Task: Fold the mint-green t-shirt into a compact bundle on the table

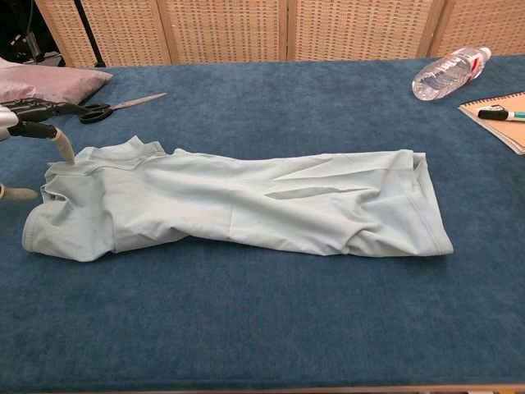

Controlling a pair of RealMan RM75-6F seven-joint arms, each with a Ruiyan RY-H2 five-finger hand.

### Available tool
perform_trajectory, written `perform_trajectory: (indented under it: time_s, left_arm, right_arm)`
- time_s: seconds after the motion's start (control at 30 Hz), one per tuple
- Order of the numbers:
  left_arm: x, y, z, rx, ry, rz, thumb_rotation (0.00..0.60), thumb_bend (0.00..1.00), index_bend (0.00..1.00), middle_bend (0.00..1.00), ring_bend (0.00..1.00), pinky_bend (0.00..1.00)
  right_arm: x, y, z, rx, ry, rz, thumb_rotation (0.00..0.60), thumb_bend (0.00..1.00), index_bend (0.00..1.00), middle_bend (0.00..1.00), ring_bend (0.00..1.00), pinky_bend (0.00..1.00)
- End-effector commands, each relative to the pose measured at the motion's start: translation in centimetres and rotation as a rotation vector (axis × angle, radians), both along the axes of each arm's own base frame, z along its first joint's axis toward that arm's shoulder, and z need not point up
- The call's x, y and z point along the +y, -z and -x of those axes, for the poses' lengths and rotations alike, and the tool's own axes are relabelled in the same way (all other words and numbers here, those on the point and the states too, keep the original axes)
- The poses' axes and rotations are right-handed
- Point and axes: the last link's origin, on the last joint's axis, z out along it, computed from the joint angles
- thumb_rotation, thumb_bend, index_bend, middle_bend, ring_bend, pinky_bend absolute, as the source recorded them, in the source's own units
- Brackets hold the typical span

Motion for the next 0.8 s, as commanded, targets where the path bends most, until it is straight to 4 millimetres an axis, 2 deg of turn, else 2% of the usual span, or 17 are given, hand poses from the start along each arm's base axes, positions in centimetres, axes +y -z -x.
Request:
perform_trajectory:
  time_s: [0.03,0.43,0.8]
  left_arm:
    - [-0.3,0.2,-0.2,-0.023,0.021,0.001,0.6,0.23,0.44,0.0,0.0,0.0]
    - [0.0,0.9,0.2,0.03,0.021,0.008,0.6,0.24,0.49,0.0,0.0,0.0]
    - [0.9,1.8,0.1,0.094,0.021,-0.006,0.6,0.24,0.5,0.0,0.0,0.0]
  right_arm:
    - [0.0,0.0,0.0,-0.001,0.001,0.001,0.6,0.0,0.0,0.0,0.0,0.07]
    - [0.0,0.0,0.0,-0.001,0.004,0.002,0.6,0.0,0.0,0.0,0.0,0.07]
    - [0.0,0.0,0.0,0.001,0.007,0.001,0.6,0.0,0.0,0.0,0.0,0.07]
